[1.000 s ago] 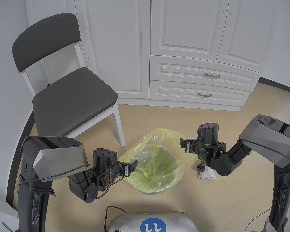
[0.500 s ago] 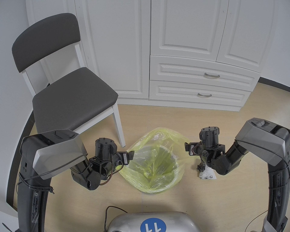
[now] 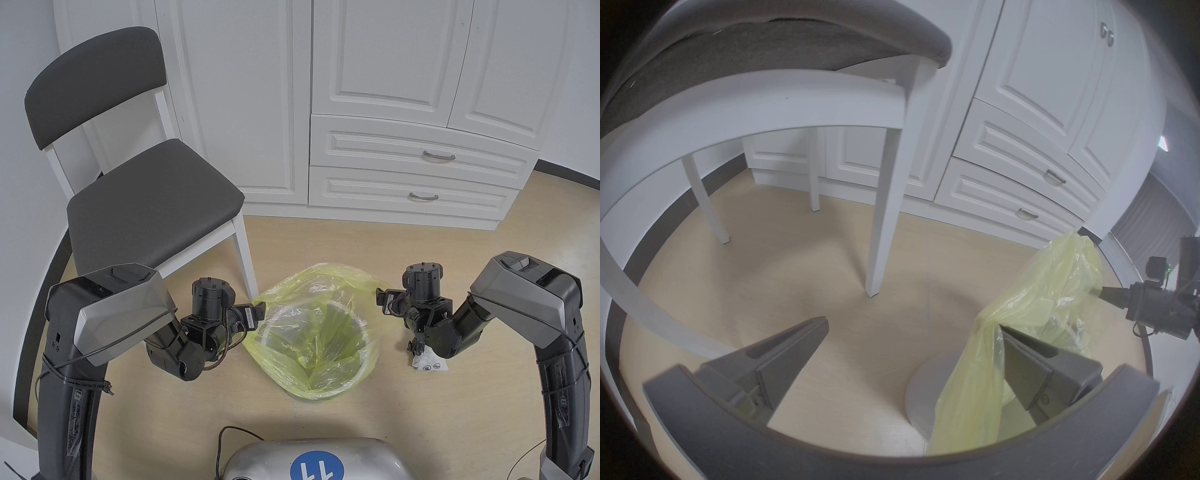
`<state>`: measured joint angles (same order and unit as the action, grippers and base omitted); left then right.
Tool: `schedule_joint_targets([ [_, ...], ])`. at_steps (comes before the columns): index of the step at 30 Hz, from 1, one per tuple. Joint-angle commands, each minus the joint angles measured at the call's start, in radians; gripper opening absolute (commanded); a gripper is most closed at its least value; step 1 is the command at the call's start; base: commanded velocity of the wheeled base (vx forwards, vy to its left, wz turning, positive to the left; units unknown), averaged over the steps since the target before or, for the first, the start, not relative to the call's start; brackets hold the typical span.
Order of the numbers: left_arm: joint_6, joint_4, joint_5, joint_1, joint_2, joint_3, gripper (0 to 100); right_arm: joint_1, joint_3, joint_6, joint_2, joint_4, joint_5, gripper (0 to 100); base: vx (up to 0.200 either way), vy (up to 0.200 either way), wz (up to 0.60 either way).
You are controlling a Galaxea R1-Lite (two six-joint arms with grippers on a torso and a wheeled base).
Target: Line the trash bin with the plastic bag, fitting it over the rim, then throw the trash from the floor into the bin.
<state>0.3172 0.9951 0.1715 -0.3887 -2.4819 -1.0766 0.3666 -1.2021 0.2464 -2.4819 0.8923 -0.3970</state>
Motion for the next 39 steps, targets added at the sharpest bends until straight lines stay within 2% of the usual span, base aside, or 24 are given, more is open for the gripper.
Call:
schedule_joint_targets([
  [1,0.017,-0.036,0.023,0.01,-0.02,-0.051,100,-0.012,-0.089,0.045,-0.058,0.005,-0.005,100,0.0,0.0,0.0],
  [20,0.033,-0.044,0.026,0.053,-0.104,-0.149,100,-0.02,-0.347,0.212,-0.241,0.011,-0.005,100,0.0,0.0,0.0],
  [26,0.037,-0.095,0.028,0.067,-0.135,-0.194,100,-0.009,-0.404,0.217,-0.301,0.011,-0.008,100,0.0,0.0,0.0],
  [32,0.051,-0.162,0.075,0.077,-0.167,-0.252,100,-0.011,-0.476,0.215,-0.356,-0.006,-0.042,100,0.0,0.0,0.0],
  [39,0.043,-0.251,0.077,0.077,-0.169,-0.247,100,-0.011,-0.484,0.214,-0.367,-0.067,-0.045,100,0.0,0.0,0.0],
])
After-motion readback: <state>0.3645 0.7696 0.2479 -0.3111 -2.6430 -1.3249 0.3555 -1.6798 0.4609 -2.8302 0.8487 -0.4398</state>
